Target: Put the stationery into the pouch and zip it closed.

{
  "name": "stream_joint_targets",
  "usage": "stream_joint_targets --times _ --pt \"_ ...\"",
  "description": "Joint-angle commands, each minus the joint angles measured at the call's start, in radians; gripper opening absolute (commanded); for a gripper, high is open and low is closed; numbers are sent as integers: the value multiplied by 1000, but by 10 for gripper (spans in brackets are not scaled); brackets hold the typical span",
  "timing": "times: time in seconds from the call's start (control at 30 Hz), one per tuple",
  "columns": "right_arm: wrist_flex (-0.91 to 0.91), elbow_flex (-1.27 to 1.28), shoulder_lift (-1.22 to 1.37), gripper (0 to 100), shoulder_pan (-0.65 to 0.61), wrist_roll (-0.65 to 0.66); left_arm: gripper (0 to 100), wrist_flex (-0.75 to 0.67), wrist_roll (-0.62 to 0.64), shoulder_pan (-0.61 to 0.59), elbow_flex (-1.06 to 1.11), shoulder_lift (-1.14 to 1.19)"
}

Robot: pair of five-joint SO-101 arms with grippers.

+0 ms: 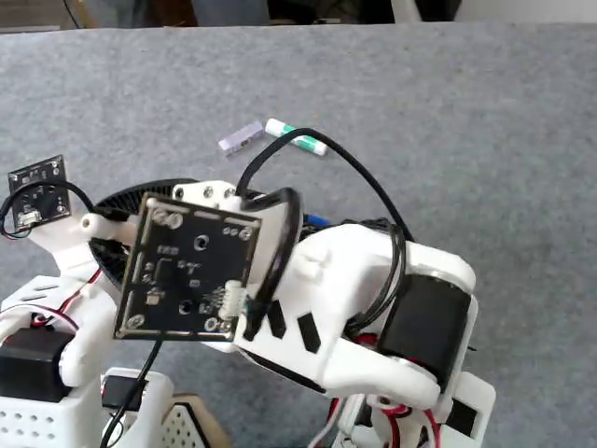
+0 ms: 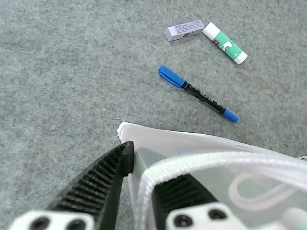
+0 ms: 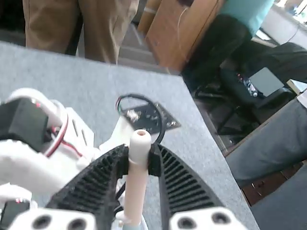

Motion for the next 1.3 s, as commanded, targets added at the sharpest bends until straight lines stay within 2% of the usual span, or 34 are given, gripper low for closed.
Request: stream_joint_targets --times 0.0,0.2,0.37,0.77,0.87,1.07,1.2,1.27 --pt "34 -18 5 15 -12 40 28 -15 -12 -12 77 6" --pt "37 -18 8 18 -11 66 28 -15 -12 -12 77 6" --pt "44 -18 4 108 -11 58 28 -15 -12 -12 77 6" --pt "52 -30 1 110 17 58 28 -15 -12 -12 77 6" --pt "49 -28 -33 110 138 57 28 -15 -12 -12 77 6" --pt "100 1 -97 110 582 -41 28 -23 -9 -12 77 6" --pt "120 176 -97 112 876 -69 28 -28 -9 -13 79 6" --pt "83 326 -94 112 964 -69 28 -23 -9 -13 77 6"
